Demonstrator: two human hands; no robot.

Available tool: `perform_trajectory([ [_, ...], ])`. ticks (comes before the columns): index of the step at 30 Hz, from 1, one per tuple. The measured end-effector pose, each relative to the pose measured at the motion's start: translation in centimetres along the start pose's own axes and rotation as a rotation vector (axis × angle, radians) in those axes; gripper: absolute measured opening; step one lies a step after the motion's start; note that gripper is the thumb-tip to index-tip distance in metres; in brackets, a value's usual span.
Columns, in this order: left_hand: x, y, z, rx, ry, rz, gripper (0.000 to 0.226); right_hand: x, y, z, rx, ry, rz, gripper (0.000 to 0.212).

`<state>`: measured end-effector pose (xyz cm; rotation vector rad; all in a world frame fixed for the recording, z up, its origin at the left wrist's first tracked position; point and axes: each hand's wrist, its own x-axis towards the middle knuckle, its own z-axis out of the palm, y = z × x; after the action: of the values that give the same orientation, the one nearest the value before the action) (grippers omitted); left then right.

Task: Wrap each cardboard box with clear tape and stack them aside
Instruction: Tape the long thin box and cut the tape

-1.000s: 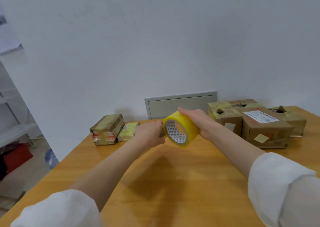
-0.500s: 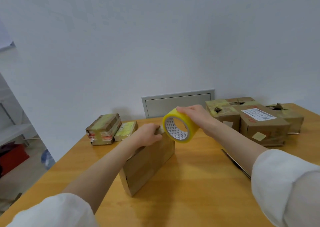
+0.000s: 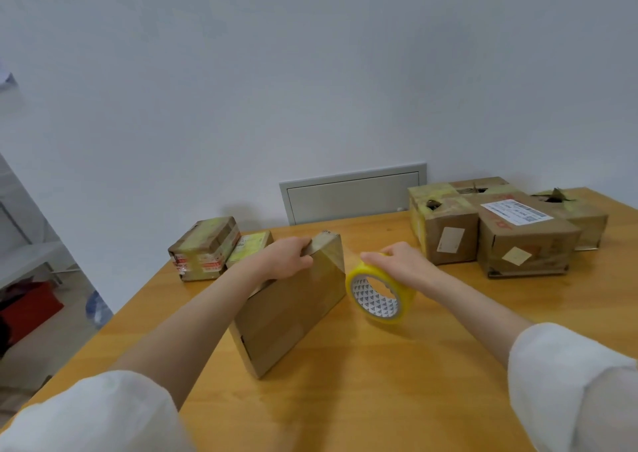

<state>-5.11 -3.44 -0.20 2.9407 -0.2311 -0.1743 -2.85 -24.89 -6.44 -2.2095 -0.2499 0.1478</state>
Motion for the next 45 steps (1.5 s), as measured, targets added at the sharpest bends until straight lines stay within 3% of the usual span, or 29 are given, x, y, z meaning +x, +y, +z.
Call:
perform_trajectory([
  [2, -0.2, 0.1, -0.1, 0.032, -0.044, -0.016, 0.046, 0.3, -0.1, 0.6, -0.004, -0.016, 0.015, 0.051],
  [4, -0.2, 0.4, 0.0, 0.05, -0.079, -0.015, 0.06, 0.5, 0.1, 1.5, 0.005, -0.036, 0.036, 0.046],
  [8, 0.3, 0.6, -0.2, -0.006, -0.079, -0.03, 0.052, 0.7, 0.5, 3.2, 0.035, -0.034, 0.049, 0.058],
  [11, 0.8, 1.6, -0.2, -0.052, 0.066, -0.044, 0.043, 0.9, 0.7, 3.7, 0.021, 0.0, 0.03, 0.068],
  [16, 2.4, 4.5, 1.3, 0.244, 0.324, -0.155, 0.036, 1.5, 0.8, 4.1, -0.038, 0.025, 0.035, 0.068],
  [19, 3.0, 4.4, 1.3, 0.318, 0.31, -0.185, 0.037, 1.9, 1.0, 4.4, -0.055, 0.033, 0.021, 0.064],
  [25, 2.9, 3.2, 1.1, 0.25, 0.152, -0.14, 0.026, 1.5, 0.7, 4.0, -0.055, -0.028, 0.011, 0.063],
  [27, 2.4, 2.8, 0.8, 0.125, 0.149, -0.151, 0.026, 0.5, 0.4, 2.8, 0.01, -0.107, -0.021, 0.06],
  [30, 1.1, 1.5, -0.8, -0.337, 0.178, -0.205, 0.037, -1.4, -0.4, -0.2, 0.278, -0.184, -0.123, 0.044],
  [34, -1.4, 0.7, -2.0, -0.868, 0.132, -0.257, 0.032, -1.8, -2.2, -2.9, 0.427, -0.17, -0.24, 0.05],
  [39, -2.5, -0.1, -0.6, -1.045, 0.149, -0.332, 0.026, -2.2, -3.5, -3.6, 0.271, -0.204, -0.274, 0.027],
  [43, -2.6, -0.2, 0.6, -1.106, 0.177, -0.363, 0.032, -2.4, -4.8, -4.0, 0.142, -0.152, -0.265, 0.033],
  [45, -2.8, -0.8, 0.7, -1.151, 0.21, -0.367, 0.033, -2.3, -4.4, -4.9, 0.013, -0.123, -0.273, 0.049],
])
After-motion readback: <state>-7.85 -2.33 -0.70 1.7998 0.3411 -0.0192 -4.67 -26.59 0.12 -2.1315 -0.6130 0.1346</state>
